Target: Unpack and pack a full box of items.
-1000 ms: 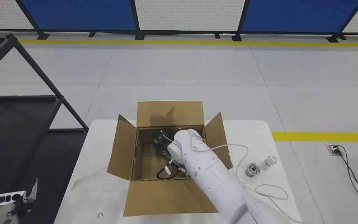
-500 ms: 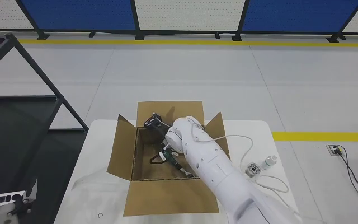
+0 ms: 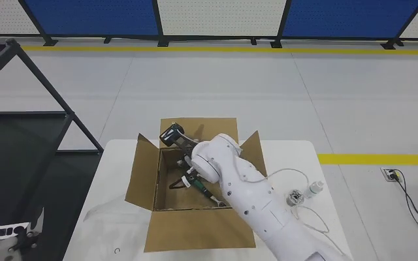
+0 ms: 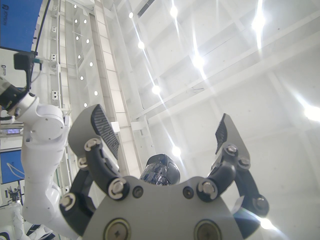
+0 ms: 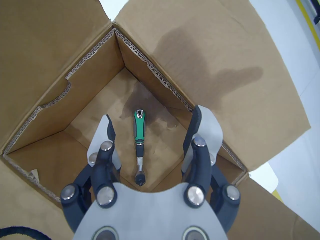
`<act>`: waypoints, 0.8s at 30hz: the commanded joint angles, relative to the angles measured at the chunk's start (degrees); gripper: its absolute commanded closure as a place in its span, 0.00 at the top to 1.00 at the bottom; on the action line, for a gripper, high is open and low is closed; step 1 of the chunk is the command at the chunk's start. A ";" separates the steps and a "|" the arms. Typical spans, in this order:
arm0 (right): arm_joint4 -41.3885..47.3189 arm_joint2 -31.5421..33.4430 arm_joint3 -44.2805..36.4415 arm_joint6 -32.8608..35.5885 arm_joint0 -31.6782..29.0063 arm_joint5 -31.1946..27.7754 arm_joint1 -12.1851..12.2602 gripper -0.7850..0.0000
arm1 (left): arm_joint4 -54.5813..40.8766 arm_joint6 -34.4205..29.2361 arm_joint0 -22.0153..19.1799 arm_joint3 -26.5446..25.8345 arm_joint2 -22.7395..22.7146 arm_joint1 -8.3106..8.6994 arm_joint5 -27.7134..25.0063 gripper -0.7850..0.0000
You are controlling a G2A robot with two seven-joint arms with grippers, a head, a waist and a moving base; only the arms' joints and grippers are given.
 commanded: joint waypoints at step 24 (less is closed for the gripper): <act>-16.48 22.32 -54.12 7.00 -30.82 13.82 6.01 1.00 | 0.00 0.00 0.00 0.00 0.00 0.00 0.00 1.00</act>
